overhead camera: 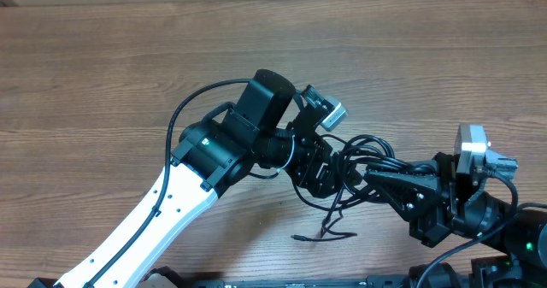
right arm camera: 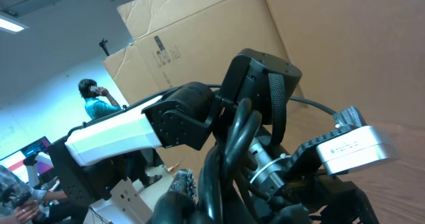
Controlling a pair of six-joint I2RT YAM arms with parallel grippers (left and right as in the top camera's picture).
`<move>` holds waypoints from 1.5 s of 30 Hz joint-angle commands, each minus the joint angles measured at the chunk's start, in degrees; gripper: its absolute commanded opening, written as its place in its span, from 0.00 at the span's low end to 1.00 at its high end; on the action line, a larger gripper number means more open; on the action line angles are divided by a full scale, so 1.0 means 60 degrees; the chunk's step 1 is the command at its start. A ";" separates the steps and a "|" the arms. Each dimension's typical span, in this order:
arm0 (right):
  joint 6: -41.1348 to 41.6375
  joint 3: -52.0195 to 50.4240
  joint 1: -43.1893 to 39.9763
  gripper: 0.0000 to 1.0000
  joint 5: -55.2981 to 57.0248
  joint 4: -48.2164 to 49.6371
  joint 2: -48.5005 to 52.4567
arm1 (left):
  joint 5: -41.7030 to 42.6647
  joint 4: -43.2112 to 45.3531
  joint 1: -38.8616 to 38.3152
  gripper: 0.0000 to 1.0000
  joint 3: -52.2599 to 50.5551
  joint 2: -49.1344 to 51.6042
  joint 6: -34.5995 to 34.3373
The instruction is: Untangle cables
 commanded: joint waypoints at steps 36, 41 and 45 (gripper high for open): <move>-0.1096 0.0168 -0.0007 0.04 -0.0350 -0.1552 -0.0084 | -0.5136 -0.3759 0.4240 1.00 0.0000 0.0882 -0.4783; -0.2433 0.0168 -0.0007 0.04 -0.0306 -0.2820 -0.0084 | -0.5002 -0.3708 0.4244 1.00 0.0000 0.0882 -0.3858; -0.3497 0.0168 -0.0007 0.04 -0.0171 -0.3654 -0.0084 | -0.4947 -0.3687 0.4244 1.00 0.0000 0.0882 -0.3330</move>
